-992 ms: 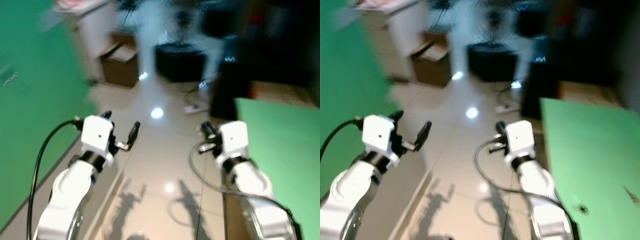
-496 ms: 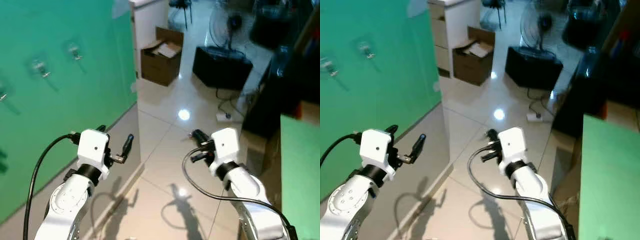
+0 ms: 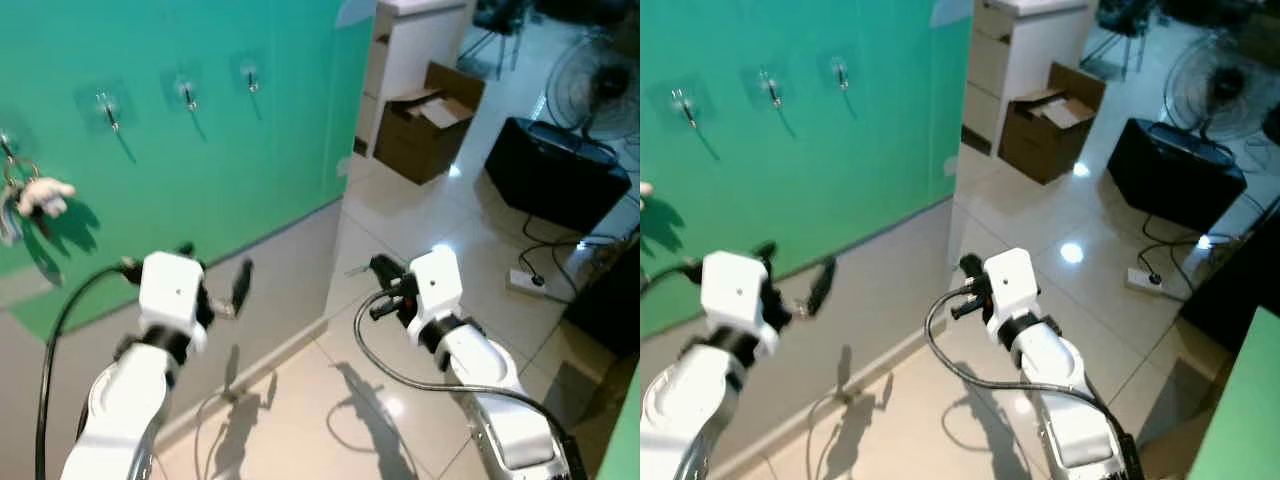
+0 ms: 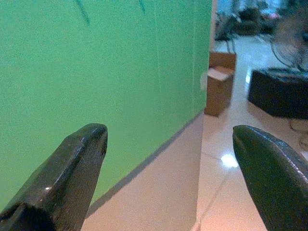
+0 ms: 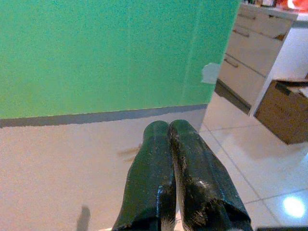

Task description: Hang keys on a hook

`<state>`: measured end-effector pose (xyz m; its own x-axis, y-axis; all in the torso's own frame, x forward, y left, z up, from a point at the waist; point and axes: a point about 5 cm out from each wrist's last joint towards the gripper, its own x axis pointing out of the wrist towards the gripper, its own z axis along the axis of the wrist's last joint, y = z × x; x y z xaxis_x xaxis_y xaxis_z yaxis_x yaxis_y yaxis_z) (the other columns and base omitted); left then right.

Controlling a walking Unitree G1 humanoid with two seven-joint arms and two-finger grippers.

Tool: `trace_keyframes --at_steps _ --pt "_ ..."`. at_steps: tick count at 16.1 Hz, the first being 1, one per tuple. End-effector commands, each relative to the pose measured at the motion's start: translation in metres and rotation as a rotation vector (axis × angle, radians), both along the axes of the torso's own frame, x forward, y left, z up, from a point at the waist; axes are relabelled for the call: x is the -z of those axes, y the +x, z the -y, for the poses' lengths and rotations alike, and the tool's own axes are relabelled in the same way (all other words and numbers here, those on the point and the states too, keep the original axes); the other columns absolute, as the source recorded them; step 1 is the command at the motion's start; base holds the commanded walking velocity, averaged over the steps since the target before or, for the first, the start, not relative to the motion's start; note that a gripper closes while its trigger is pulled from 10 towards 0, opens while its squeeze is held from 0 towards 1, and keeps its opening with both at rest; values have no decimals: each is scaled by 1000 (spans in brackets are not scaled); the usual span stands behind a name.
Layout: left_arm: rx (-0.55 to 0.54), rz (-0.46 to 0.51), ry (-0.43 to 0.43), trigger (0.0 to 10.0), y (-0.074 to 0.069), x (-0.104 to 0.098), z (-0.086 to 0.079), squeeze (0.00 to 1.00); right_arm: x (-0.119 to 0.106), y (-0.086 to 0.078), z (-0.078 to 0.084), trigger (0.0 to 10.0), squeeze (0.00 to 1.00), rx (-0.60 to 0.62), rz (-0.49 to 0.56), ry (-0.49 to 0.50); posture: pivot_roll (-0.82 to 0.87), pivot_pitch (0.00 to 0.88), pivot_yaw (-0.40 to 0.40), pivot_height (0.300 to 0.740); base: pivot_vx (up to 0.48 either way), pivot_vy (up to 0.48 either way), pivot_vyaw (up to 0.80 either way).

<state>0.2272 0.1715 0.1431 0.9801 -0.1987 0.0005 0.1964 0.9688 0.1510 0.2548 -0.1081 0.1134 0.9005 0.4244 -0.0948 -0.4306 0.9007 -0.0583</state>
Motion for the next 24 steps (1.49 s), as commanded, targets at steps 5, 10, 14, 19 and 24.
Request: trace_keyframes --at_steps 5,10,14,19,24 --pt "30 34 19 10000 0 -6 3 0 6 -2 3 10000 0 -24 -24 13 72 0 -16 740 0 0 800" --pt "67 28 76 10000 2 -6 5 0 8 -1 5 10000 0 16 -25 63 86 0 2 740 0 0 800" --pt "74 56 31 10000 12 -9 9 0 7 -2 9 10000 0 90 -13 84 64 0 33 740 0 0 800" --pt "118 45 -43 10000 12 -7 19 0 -18 8 25 10000 0 167 34 120 28 0 42 740 115 0 475" --pt "151 43 -18 10000 8 -6 20 0 -35 8 17 10000 0 -70 71 92 34 0 28 740 303 0 0"
